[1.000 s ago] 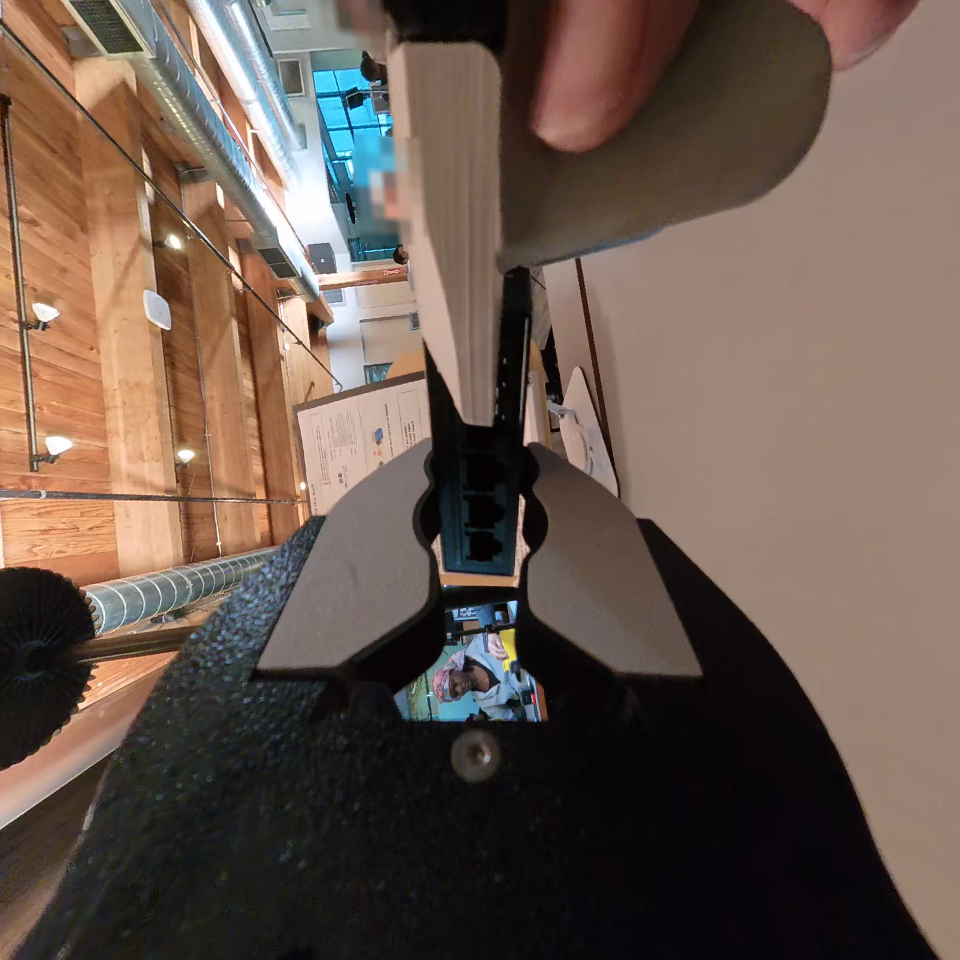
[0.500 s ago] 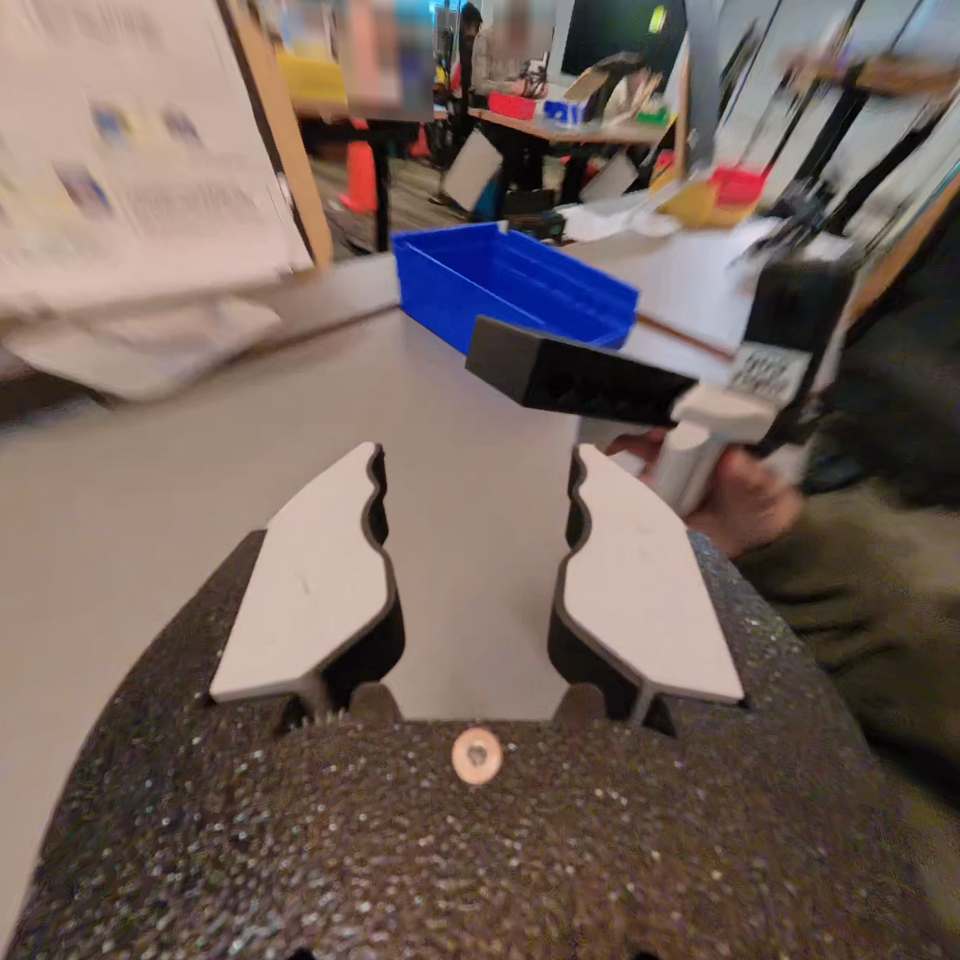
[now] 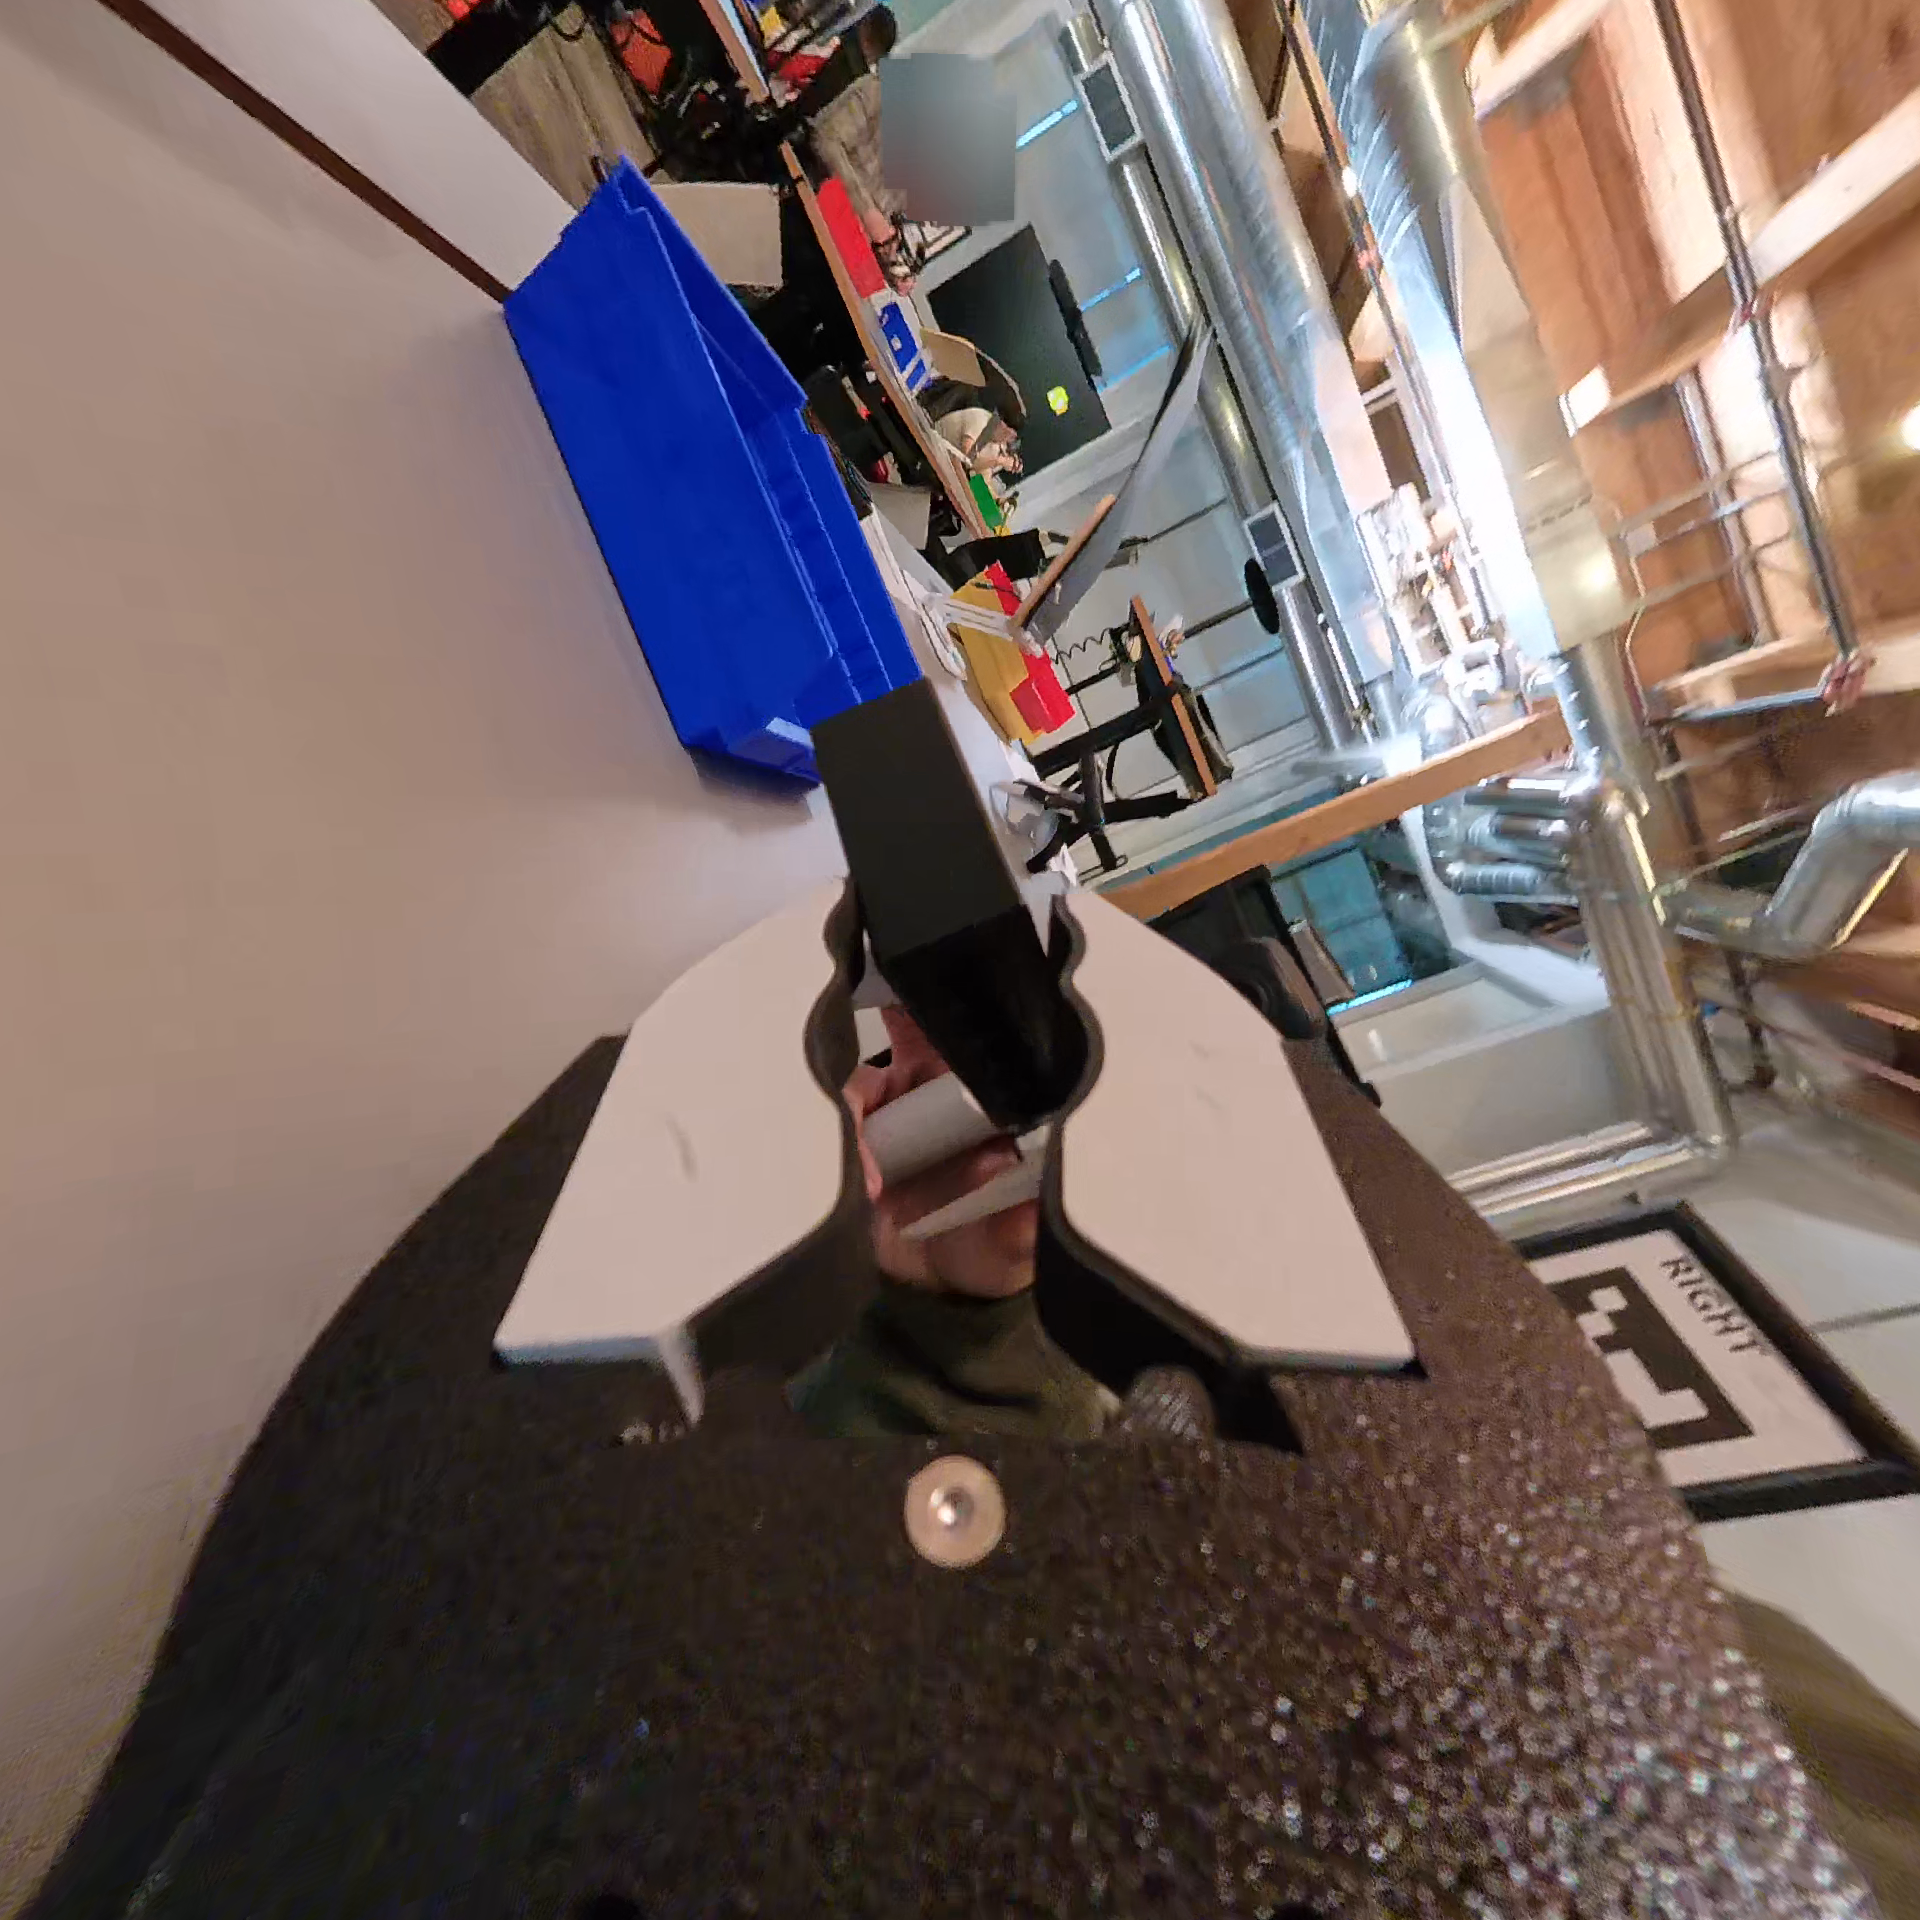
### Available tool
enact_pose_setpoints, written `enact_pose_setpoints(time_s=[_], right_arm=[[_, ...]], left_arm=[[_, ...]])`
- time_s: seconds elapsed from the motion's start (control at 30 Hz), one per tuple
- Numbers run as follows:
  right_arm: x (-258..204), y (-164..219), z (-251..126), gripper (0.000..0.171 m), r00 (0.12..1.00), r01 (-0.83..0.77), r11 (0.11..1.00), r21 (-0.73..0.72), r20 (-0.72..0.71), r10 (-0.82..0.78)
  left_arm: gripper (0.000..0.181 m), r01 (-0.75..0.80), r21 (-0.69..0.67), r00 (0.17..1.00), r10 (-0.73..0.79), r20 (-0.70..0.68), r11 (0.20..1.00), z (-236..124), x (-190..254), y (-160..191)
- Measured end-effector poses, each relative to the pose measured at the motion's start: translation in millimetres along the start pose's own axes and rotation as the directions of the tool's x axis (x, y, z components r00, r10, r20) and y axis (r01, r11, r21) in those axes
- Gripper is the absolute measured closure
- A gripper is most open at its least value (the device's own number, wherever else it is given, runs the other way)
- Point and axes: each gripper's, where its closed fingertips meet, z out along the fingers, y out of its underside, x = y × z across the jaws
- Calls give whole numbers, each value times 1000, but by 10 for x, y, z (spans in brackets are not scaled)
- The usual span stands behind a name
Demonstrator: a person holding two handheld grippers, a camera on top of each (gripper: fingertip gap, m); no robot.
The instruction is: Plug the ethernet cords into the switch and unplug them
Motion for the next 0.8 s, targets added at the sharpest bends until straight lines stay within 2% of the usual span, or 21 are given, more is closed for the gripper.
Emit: enact_pose_setpoints(time_s=[0.17, 0.27, 0.47, 0.6, 0.8], right_arm=[[30, 41, 31, 103, 984, 147, 989, -1, -105, -146], [17, 62, 75, 95, 966, 215, 976, -26, -143, -216], [159, 41, 36, 97, 937, 190, 982, -14, -298, -185], [141, 55, 68, 108, 918, 229, 973, -29, -325, -226], [155, 45, 83, 108, 915, 199, 980, -3, -357, -187]], left_arm=[[152, 52, 61, 998, -53, 23, 997, 37, -55, -23], [154, 93, 72, 996, -92, -17, 993, 71, -24, -5], [154, 137, 144, 991, -136, -19, 980, 71, -93, -71], [154, 160, 179, 987, -159, -21, 971, 79, -110, -82], [154, 187, 210, 982, -185, -33, 960, 72, -107, -91]])
